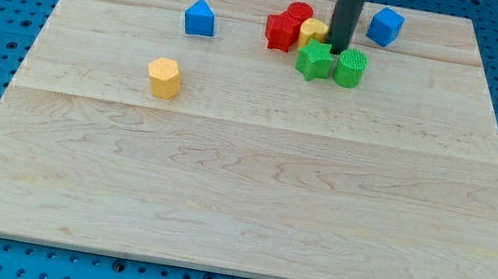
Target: Push the yellow heart right to the yellow hexagon
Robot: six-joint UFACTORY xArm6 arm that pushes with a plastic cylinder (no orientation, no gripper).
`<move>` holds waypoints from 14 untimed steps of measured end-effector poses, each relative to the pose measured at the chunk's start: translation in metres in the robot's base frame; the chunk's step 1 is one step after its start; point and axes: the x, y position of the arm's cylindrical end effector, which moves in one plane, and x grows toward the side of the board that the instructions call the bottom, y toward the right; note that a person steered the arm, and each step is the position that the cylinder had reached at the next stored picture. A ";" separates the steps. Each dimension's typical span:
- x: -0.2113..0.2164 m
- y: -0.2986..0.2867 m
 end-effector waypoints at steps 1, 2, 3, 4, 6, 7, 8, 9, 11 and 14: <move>-0.016 0.041; -0.028 0.031; -0.034 -0.010; -0.023 -0.071; 0.004 -0.092; -0.005 -0.093; -0.009 -0.093; -0.009 -0.093; -0.042 0.023; -0.010 -0.013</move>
